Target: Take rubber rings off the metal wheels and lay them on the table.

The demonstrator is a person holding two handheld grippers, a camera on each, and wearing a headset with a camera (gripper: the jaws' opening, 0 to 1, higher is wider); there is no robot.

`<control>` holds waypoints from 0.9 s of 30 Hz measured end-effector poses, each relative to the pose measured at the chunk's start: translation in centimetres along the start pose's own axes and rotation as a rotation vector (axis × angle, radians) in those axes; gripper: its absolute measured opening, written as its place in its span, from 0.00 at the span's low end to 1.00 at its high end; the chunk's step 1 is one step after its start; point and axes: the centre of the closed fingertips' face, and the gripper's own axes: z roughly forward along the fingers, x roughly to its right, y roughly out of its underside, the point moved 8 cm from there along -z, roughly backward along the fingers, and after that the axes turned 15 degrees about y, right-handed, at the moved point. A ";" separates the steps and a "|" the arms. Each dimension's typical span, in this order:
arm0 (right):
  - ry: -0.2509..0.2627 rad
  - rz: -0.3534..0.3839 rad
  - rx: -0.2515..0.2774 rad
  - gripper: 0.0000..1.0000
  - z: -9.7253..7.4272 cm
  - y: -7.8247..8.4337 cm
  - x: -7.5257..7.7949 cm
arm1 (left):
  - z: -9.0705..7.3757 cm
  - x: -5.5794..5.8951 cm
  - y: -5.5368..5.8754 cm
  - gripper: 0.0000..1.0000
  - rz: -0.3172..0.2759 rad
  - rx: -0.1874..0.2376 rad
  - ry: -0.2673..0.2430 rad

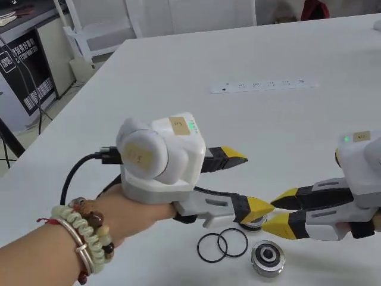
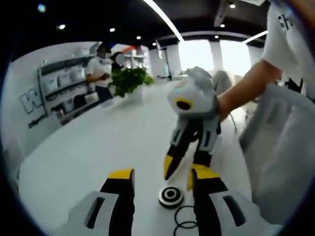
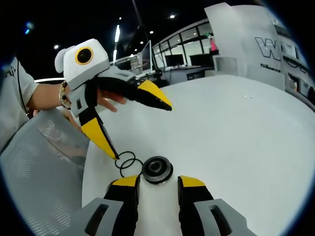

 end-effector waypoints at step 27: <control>-0.010 -0.062 0.004 0.28 0.8 0.2 -0.2 | 1.8 0.3 4.2 0.19 -0.146 -0.062 0.014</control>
